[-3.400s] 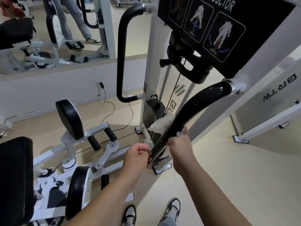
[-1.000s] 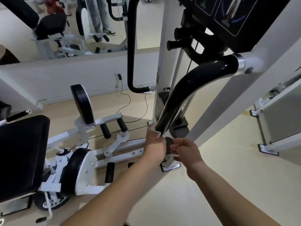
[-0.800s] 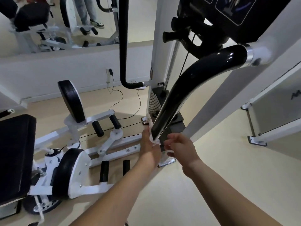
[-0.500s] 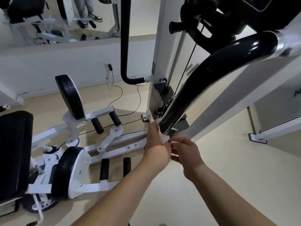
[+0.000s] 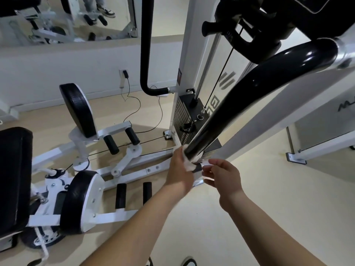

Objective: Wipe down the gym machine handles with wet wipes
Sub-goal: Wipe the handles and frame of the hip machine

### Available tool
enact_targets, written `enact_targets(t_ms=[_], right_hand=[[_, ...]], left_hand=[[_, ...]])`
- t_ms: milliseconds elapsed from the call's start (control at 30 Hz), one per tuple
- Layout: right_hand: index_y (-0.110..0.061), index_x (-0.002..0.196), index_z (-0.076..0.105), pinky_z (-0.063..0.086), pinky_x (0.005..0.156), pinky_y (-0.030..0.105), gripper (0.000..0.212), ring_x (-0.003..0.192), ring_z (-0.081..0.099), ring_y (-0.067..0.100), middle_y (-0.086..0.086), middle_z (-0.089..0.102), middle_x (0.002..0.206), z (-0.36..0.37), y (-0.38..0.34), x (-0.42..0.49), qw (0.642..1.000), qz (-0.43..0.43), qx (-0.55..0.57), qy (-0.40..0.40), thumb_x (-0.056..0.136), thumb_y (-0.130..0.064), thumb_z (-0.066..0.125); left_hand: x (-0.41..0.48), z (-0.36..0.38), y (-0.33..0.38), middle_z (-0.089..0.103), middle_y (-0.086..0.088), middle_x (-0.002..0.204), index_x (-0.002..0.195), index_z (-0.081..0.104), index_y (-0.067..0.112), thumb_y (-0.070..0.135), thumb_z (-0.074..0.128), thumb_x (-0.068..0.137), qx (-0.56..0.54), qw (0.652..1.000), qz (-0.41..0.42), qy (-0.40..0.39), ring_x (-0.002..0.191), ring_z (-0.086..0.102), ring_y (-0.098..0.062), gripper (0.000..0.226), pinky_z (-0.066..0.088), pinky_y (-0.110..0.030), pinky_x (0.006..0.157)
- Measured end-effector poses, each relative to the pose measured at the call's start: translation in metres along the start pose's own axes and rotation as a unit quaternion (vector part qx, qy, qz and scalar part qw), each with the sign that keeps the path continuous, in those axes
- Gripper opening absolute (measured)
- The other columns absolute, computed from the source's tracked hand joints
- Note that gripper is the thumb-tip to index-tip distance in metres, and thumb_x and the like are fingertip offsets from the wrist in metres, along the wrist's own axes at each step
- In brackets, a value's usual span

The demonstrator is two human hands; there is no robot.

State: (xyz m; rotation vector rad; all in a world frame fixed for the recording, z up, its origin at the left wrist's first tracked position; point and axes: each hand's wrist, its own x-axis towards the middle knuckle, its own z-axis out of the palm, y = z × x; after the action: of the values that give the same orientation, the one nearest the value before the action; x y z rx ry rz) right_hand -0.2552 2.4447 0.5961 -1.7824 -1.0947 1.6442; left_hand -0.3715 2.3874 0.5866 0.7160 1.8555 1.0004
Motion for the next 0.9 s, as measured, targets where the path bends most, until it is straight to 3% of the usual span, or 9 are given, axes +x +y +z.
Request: enact_targets(t_ms=[133,267,400,533,600,700,733,800,900], right_hand=[[-0.007,0.110,0.068,0.058,0.073,0.038,0.027,0.077,0.069,0.025,0.019,0.075,0.094,-0.002,0.001,-0.008,1.000,0.009,-0.009,-0.013,0.095,0.005,0.049],[-0.007,0.113,0.067,0.060,0.081,0.045,0.029,0.080,0.070,0.027,0.022,0.075,0.099,-0.001,0.000,-0.008,1.000,0.021,0.000,-0.012,0.094,0.006,0.049],[-0.008,0.114,0.066,0.059,0.074,0.038,0.027,0.076,0.069,0.024,0.014,0.074,0.091,-0.002,0.000,-0.009,0.999,0.033,-0.007,-0.025,0.095,0.005,0.053],[-0.006,0.114,0.066,0.057,0.071,0.037,0.023,0.079,0.068,0.027,0.019,0.073,0.097,-0.006,-0.004,-0.012,0.998,0.036,-0.015,-0.054,0.100,0.000,0.050],[-0.006,0.114,0.067,0.059,0.080,0.047,0.020,0.085,0.068,0.032,0.025,0.073,0.103,-0.005,-0.006,-0.011,0.997,0.044,-0.003,-0.067,0.103,-0.007,0.049],[-0.006,0.114,0.067,0.059,0.087,0.052,0.020,0.092,0.070,0.038,0.026,0.072,0.108,-0.003,-0.002,-0.009,0.995,0.061,0.003,-0.084,0.103,-0.011,0.052],[-0.006,0.114,0.067,0.058,0.083,0.046,0.019,0.091,0.069,0.034,0.025,0.072,0.108,-0.002,0.001,-0.011,0.994,0.065,-0.007,-0.085,0.103,-0.013,0.052],[-0.009,0.110,0.066,0.054,0.080,0.038,0.015,0.090,0.063,0.026,0.016,0.069,0.102,-0.006,0.007,-0.018,0.994,0.066,-0.038,-0.083,0.103,-0.015,0.053],[-0.013,0.101,0.068,0.045,0.107,0.046,0.012,0.101,0.061,0.021,0.004,0.067,0.102,-0.018,0.015,-0.022,0.988,0.075,-0.083,-0.104,0.100,-0.023,0.061]], left_hand=[[0.003,-0.005,0.003,0.058,0.003,0.101,0.119,0.050,0.021,0.009,0.044,0.103,-0.036,0.999,-0.015,-0.005,0.095,0.058,-0.014,0.021,0.040,-0.008,0.067],[-0.007,0.004,0.035,0.058,0.000,0.116,0.134,0.044,0.037,0.010,0.052,0.101,-0.068,0.997,-0.024,0.033,0.097,0.059,-0.018,0.043,0.044,-0.012,0.063],[-0.003,-0.007,0.000,0.058,0.001,0.118,0.126,0.048,0.026,0.019,0.047,0.105,-0.036,0.999,-0.019,-0.025,0.116,0.057,-0.020,0.021,0.039,-0.012,0.076],[-0.004,0.001,0.015,0.059,0.000,0.103,0.121,0.049,0.022,0.005,0.047,0.100,-0.053,0.997,-0.049,0.026,0.102,0.059,-0.021,0.027,0.040,-0.018,0.065],[-0.013,0.010,0.032,0.062,0.000,0.107,0.124,0.055,0.021,0.013,0.057,0.099,-0.201,0.977,-0.057,0.032,0.092,0.063,-0.017,0.026,0.047,-0.021,0.067],[-0.028,0.012,0.041,0.070,-0.008,0.094,0.118,0.062,0.016,0.048,0.049,0.102,-0.424,0.888,-0.176,0.024,0.068,0.070,-0.017,0.039,0.052,-0.023,0.056],[-0.034,0.012,0.030,0.071,-0.009,0.094,0.119,0.061,0.014,0.052,0.043,0.104,-0.444,0.869,-0.219,0.015,0.072,0.070,-0.018,0.044,0.051,-0.024,0.058],[-0.048,0.019,0.001,0.073,-0.008,0.107,0.125,0.063,0.018,0.054,0.041,0.106,-0.361,0.897,-0.252,0.028,0.092,0.066,-0.022,0.047,0.047,-0.030,0.070],[-0.057,0.011,-0.018,0.074,-0.002,0.104,0.115,0.068,0.035,0.031,0.048,0.107,-0.343,0.903,-0.255,0.035,0.100,0.064,-0.023,0.022,0.051,-0.036,0.084]])
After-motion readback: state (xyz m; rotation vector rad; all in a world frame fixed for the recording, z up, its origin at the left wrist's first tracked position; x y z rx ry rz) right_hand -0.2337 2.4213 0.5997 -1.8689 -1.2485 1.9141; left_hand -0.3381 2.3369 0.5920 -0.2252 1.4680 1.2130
